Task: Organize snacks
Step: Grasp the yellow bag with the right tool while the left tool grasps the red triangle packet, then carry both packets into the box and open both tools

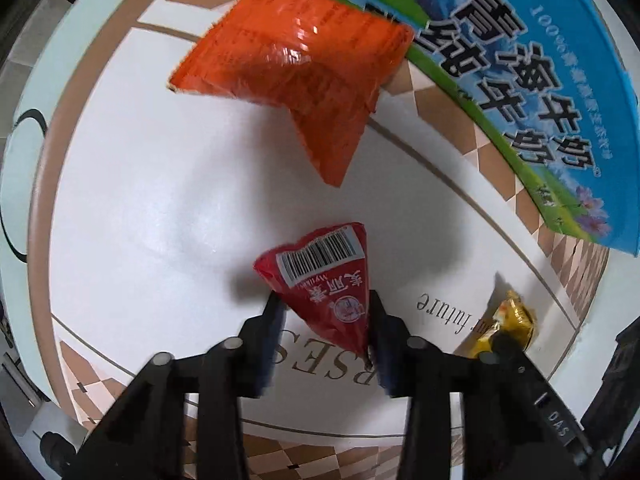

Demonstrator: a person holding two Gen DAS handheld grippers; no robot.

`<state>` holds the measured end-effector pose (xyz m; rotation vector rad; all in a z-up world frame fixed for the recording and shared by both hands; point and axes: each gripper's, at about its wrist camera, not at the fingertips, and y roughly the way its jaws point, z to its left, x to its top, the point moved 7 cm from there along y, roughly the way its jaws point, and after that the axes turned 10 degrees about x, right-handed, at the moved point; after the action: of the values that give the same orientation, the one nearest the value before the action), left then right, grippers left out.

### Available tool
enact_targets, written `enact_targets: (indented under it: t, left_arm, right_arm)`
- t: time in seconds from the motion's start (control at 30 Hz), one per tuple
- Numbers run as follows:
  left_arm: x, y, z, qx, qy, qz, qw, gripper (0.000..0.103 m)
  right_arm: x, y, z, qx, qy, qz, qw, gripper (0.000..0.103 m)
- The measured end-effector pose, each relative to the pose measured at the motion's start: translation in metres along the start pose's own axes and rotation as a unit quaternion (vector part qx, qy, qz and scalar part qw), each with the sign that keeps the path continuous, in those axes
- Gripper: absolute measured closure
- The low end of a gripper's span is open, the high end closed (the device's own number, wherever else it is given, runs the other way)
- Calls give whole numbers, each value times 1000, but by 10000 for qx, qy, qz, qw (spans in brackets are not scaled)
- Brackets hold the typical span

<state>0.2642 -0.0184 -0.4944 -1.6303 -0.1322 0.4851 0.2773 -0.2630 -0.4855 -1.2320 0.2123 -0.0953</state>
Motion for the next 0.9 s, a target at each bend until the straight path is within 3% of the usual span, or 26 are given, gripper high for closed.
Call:
enact_targets:
  t: [0.2,0.5,0.7,0.73,0.9]
  left_arm:
    - [-9,-1,-4,135,92,-247,9996,73]
    - [-24,-38,-8,289,520,-762,9953,74]
    - [-25,-67,-27,160,763,-1008,9919,74]
    - [-27,-75,-29,113,786,-1050,9913,74]
    - [-23,-116,-39,-1,1000,-1371,9855,74]
  right_arm:
    - [0,-11,1,-2,-27,-61,10000,39]
    - [-5,-19,17,49,-221,-67,9997,47]
    - [-11,-39,33,271,-322,-83,9991,58]
    - [-12,-43,37,339,-345,-98,9988,70]
    - [-13,-66,53,434,-524,-288,9973,70]
